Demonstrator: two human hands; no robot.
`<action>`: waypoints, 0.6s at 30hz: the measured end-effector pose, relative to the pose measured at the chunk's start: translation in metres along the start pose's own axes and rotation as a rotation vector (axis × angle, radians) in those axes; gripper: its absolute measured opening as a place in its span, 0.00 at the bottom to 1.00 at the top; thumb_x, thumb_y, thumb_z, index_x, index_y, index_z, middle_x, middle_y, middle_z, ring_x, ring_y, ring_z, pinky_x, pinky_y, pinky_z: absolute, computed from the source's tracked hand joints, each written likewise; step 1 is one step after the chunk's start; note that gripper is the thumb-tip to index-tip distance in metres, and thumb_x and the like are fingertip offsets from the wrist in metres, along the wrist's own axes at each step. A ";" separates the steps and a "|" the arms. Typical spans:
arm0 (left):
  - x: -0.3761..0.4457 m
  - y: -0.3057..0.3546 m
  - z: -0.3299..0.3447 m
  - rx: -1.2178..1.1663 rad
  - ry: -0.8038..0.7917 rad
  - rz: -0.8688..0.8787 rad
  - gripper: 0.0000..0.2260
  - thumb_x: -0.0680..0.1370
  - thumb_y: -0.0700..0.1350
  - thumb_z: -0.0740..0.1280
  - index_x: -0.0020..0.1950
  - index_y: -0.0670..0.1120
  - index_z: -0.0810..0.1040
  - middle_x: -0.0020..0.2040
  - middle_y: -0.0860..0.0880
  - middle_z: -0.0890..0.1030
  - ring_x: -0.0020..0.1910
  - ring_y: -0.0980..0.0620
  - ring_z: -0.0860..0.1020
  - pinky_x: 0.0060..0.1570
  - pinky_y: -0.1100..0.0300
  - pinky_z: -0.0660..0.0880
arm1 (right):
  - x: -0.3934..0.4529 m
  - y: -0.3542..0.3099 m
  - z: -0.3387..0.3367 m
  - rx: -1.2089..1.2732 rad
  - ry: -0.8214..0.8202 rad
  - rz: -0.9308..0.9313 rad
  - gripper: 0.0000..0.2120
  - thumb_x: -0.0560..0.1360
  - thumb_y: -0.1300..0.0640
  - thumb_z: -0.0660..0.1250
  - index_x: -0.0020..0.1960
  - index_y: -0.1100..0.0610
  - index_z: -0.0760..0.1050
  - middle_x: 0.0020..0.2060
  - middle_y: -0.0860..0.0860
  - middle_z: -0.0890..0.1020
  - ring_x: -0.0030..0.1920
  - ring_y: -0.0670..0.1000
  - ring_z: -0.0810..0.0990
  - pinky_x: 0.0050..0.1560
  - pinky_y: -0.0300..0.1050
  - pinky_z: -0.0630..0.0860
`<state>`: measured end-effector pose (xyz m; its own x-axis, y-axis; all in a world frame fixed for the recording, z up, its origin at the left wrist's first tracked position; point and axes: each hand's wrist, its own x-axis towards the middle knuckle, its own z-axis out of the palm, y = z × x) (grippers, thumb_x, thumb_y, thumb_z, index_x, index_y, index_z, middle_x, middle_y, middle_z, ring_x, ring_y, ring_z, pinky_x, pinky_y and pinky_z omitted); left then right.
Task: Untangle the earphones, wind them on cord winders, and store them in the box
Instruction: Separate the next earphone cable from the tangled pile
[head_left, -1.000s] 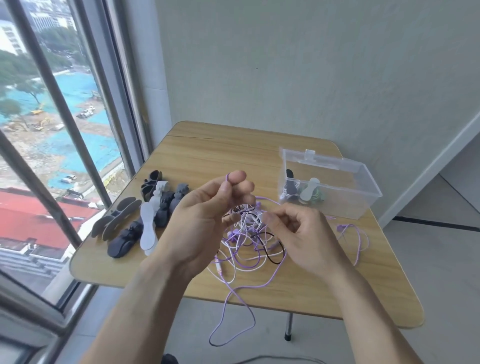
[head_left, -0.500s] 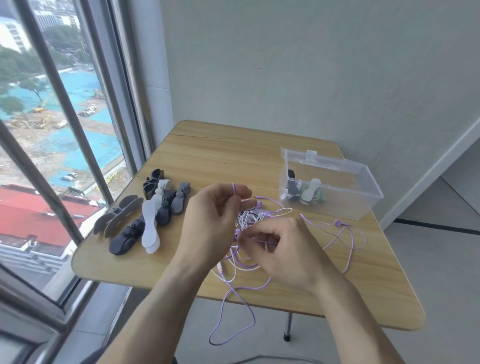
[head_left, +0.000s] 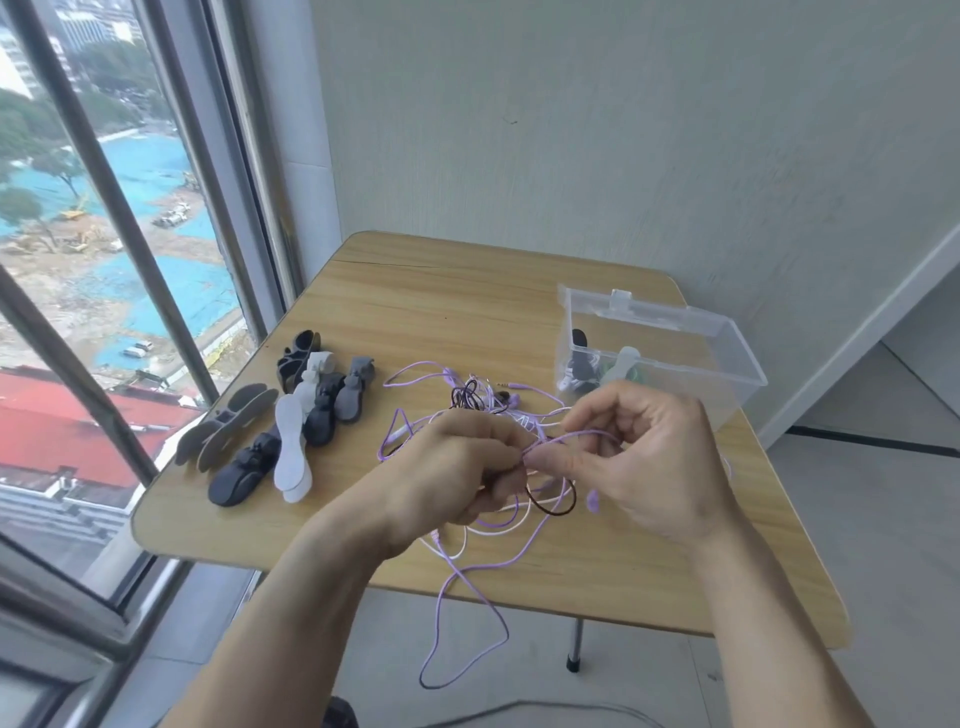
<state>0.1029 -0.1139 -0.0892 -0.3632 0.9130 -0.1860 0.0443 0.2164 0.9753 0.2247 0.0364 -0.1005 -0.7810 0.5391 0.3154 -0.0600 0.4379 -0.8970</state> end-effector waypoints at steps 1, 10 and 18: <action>-0.001 0.002 -0.001 -0.045 -0.023 -0.032 0.09 0.73 0.42 0.61 0.40 0.39 0.78 0.31 0.47 0.65 0.26 0.52 0.60 0.25 0.63 0.54 | 0.001 -0.001 -0.002 0.022 0.009 0.016 0.14 0.60 0.50 0.83 0.37 0.55 0.81 0.28 0.53 0.83 0.24 0.57 0.77 0.24 0.56 0.75; -0.002 0.003 0.000 -0.556 -0.079 0.168 0.10 0.81 0.39 0.58 0.49 0.39 0.78 0.38 0.44 0.79 0.32 0.48 0.76 0.24 0.63 0.61 | 0.005 0.003 -0.010 -0.065 -0.071 0.085 0.16 0.74 0.43 0.69 0.34 0.53 0.81 0.24 0.52 0.68 0.26 0.49 0.66 0.25 0.37 0.65; -0.003 0.013 0.003 -0.843 0.016 0.232 0.10 0.73 0.38 0.65 0.47 0.41 0.85 0.54 0.38 0.84 0.52 0.47 0.85 0.20 0.68 0.69 | 0.004 -0.001 0.007 -0.161 -0.293 0.195 0.26 0.75 0.37 0.62 0.30 0.56 0.81 0.22 0.47 0.63 0.24 0.44 0.62 0.30 0.35 0.64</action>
<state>0.1073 -0.1134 -0.0766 -0.4437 0.8959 0.0232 -0.5822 -0.3078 0.7525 0.2167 0.0332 -0.1009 -0.9140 0.4051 0.0208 0.1874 0.4672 -0.8640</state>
